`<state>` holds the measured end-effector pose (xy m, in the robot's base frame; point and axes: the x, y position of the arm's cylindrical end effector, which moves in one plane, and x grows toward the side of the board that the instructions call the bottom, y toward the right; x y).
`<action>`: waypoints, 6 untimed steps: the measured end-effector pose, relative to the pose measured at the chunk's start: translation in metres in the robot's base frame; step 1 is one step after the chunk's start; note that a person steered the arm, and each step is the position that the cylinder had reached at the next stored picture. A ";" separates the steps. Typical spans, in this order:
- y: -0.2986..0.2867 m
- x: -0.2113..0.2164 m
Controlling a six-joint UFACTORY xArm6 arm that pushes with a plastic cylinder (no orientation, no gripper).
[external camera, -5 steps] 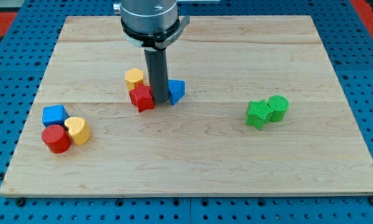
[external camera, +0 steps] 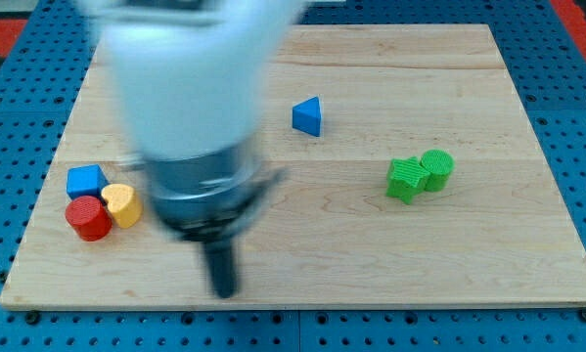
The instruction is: Push blue cube closer to yellow hexagon
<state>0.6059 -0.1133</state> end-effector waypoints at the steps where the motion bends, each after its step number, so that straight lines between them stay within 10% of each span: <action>1: -0.136 -0.038; 6: -0.097 -0.213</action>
<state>0.3932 -0.2101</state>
